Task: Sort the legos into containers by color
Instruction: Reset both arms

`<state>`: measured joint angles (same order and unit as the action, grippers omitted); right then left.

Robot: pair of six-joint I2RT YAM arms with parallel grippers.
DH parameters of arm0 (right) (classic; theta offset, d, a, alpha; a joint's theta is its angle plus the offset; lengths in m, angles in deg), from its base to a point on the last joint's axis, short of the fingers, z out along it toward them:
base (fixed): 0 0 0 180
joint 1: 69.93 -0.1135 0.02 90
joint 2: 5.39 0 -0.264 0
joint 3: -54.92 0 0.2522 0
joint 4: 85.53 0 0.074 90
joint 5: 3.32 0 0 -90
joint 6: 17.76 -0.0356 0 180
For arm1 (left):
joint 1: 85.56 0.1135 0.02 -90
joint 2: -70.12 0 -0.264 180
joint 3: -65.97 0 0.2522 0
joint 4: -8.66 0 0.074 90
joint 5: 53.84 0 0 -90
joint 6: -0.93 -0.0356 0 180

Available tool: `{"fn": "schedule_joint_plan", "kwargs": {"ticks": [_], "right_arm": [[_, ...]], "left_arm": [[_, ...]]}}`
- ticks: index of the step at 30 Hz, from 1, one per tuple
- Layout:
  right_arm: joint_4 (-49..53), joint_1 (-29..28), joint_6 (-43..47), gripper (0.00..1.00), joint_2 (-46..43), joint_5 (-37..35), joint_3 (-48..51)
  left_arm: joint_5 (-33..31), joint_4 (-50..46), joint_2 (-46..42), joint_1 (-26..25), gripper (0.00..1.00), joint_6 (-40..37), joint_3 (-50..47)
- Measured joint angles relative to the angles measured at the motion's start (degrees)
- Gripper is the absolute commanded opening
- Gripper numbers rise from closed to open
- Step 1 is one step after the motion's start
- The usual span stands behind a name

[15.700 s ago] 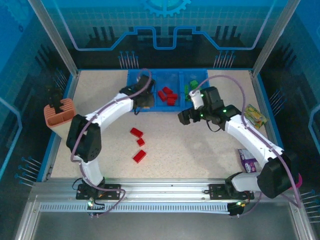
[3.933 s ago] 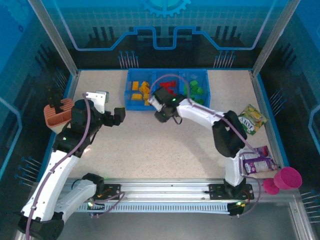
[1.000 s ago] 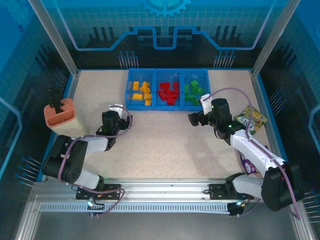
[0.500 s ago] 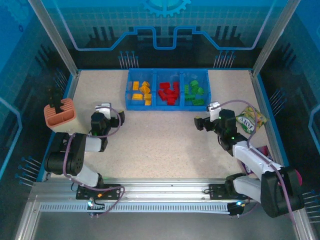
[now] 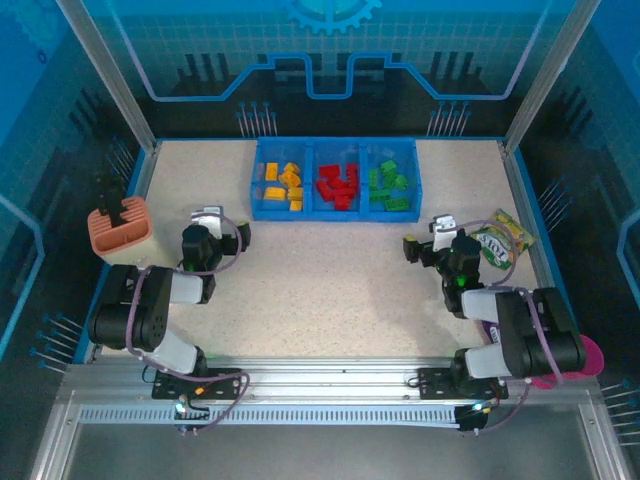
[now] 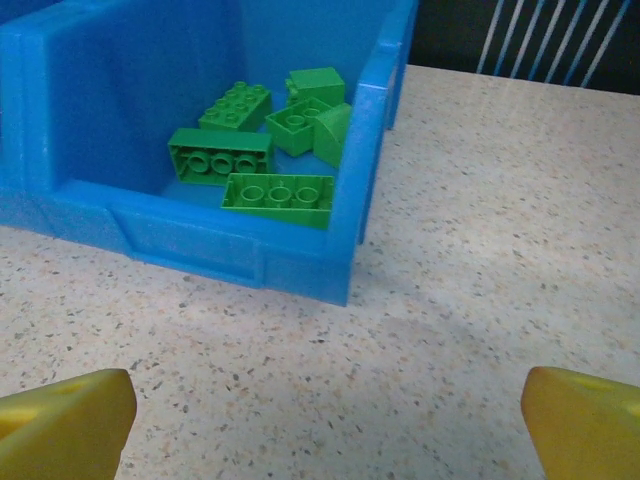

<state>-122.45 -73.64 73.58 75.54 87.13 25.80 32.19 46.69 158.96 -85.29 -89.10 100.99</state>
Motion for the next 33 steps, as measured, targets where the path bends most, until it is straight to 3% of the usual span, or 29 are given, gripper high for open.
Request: {"fn": "schedule_joint_plan", "kwargs": {"ticks": [6,16,33], "right_arm": [[-10.8,0.0,0.6,1.00,6.9,1.6,0.8],[-5.0,-0.4,1.4,1.00,7.3,0.6,-5.6],[-0.7,-0.3,0.1,1.00,7.3,-3.0,-6.2]], "left_arm": [[0.0,0.0,0.0,0.0,0.99,0.0,0.0],[0.0,0.0,0.0,0.0,0.99,0.0,0.0],[0.4,0.0,0.0,-0.1,0.99,-0.1,0.0]]}}
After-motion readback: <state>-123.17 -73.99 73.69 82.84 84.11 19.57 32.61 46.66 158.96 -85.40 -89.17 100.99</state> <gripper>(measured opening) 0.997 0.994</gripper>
